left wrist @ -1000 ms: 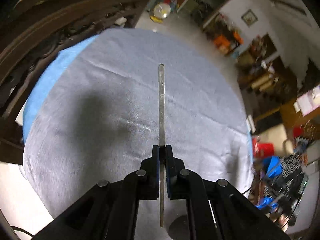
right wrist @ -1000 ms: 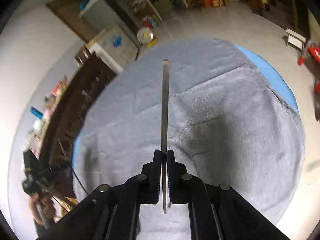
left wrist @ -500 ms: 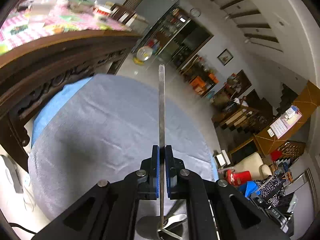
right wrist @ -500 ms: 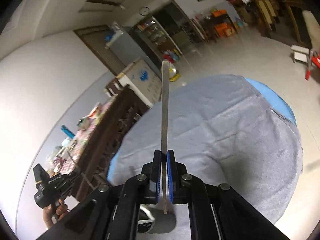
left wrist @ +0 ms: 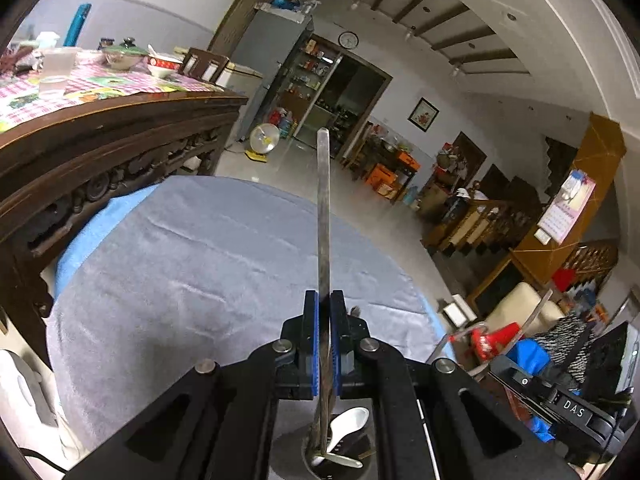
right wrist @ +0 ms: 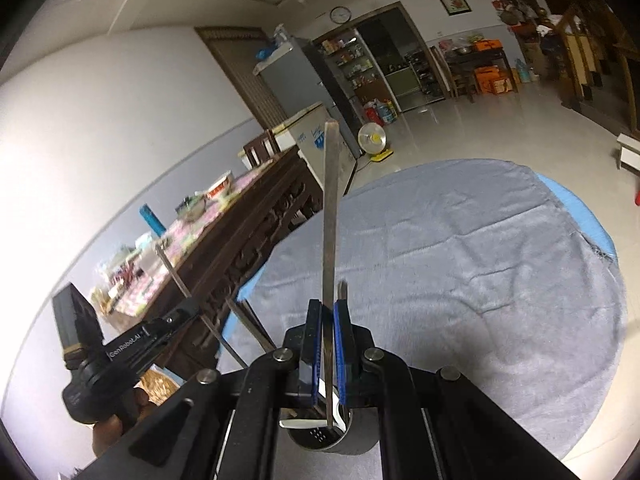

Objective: Organize utensils
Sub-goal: 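Lift both chopsticks and carry them over the holder cup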

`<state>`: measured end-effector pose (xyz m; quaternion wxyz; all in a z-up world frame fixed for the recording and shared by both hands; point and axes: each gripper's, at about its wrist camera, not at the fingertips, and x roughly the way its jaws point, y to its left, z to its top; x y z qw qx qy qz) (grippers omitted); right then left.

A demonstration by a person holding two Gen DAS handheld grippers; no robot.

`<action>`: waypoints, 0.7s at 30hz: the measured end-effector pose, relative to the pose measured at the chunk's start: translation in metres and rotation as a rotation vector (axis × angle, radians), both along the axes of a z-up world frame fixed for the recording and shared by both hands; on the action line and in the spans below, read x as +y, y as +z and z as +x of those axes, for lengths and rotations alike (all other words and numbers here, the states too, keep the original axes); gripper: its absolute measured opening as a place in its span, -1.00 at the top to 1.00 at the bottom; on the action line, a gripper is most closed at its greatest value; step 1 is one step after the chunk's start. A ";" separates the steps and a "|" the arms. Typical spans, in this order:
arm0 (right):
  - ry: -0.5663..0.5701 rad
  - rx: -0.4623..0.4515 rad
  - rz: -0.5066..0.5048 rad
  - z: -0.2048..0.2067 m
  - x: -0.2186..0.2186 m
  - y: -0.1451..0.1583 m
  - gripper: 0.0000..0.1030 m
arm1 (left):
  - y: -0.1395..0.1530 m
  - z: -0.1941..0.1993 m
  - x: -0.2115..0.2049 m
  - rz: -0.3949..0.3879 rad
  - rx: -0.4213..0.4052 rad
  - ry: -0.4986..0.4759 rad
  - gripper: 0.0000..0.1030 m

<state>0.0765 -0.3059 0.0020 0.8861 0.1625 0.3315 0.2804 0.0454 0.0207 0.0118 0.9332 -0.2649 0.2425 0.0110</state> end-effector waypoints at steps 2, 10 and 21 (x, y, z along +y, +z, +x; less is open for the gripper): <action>0.006 0.008 -0.007 0.001 0.005 -0.010 0.87 | -0.006 -0.002 -0.004 0.015 -0.002 0.006 0.90; -0.003 -0.023 -0.068 -0.010 0.023 -0.037 0.87 | -0.023 -0.012 -0.024 0.097 -0.013 0.031 0.90; 0.024 0.004 -0.103 -0.020 0.036 -0.059 0.87 | -0.045 -0.016 -0.043 0.137 0.033 -0.008 0.90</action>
